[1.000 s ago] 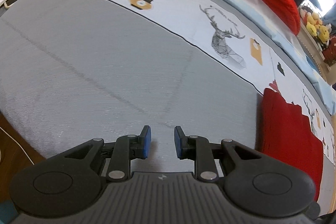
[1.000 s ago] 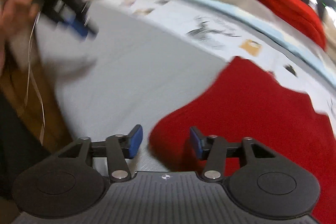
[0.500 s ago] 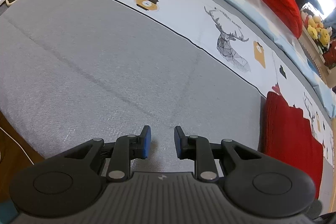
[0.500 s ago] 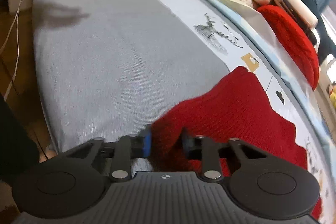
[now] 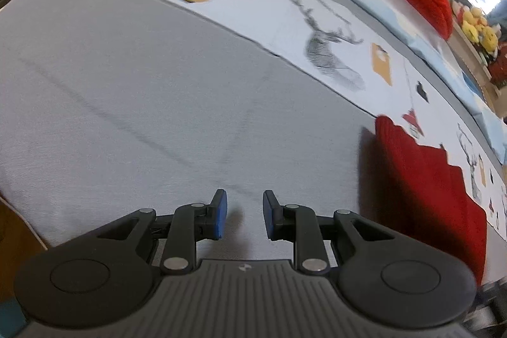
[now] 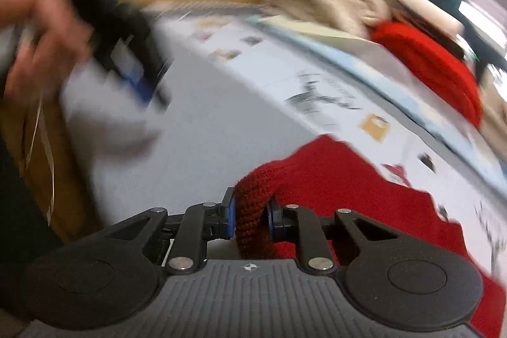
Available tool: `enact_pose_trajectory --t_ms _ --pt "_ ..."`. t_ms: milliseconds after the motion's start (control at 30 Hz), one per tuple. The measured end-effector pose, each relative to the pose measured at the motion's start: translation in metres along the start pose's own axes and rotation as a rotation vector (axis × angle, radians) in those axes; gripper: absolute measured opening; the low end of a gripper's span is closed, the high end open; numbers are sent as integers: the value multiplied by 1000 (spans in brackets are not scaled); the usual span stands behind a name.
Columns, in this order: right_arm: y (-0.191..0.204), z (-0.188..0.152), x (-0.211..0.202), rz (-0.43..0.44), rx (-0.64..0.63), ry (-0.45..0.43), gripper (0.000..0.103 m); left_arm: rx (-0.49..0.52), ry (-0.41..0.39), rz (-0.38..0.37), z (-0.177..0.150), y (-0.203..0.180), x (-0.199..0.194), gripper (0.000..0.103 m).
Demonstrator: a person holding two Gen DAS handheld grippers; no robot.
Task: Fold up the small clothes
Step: 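Grasp the red sweater's folded edge with the right gripper and lift it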
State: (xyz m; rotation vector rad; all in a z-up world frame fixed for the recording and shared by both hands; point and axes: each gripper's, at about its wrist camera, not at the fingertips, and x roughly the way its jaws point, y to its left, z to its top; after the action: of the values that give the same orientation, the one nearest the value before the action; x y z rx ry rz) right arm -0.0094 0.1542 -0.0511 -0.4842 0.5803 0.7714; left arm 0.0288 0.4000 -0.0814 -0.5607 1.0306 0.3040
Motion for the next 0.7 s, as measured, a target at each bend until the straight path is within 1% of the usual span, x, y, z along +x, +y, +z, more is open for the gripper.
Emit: enact_pose_trajectory --t_ms 100,200,267,300,400,467,500,533,567,600,633,667,700 --pt "-51 10 -31 -40 184 -68 18 40 -5 -16 0 -32 3 26" --pt "-114 -3 -74 -128 400 -134 18 98 -2 -38 -3 -71 9 26" --pt "-156 -27 -103 -209 546 -164 17 141 1 -49 -7 -98 14 26" --pt "-176 -45 -120 -261 622 -177 17 161 2 -54 -9 -110 16 26" --pt "-219 -100 -156 -406 803 -182 17 224 10 -67 -15 -147 25 26" --pt "-242 -144 -173 -523 913 -151 17 261 16 -73 -19 -167 30 26" --pt "-252 -167 -176 -570 975 -106 17 278 21 -75 -21 -176 33 26" --pt "-265 -191 -178 -609 1047 -39 18 296 25 -77 -24 -186 36 26" --pt "-275 -212 -177 -630 1113 30 18 314 30 -79 -27 -195 38 26" --pt "-287 -234 -177 -620 1194 114 20 331 34 -80 -30 -202 40 26" --pt "-296 -250 -177 -586 1262 161 23 347 38 -81 -33 -209 42 26" --pt "-303 -262 -182 -547 1316 172 27 361 40 -82 -36 -214 44 26" --pt "-306 -269 -190 -524 1334 159 36 374 42 -82 -38 -219 46 26"
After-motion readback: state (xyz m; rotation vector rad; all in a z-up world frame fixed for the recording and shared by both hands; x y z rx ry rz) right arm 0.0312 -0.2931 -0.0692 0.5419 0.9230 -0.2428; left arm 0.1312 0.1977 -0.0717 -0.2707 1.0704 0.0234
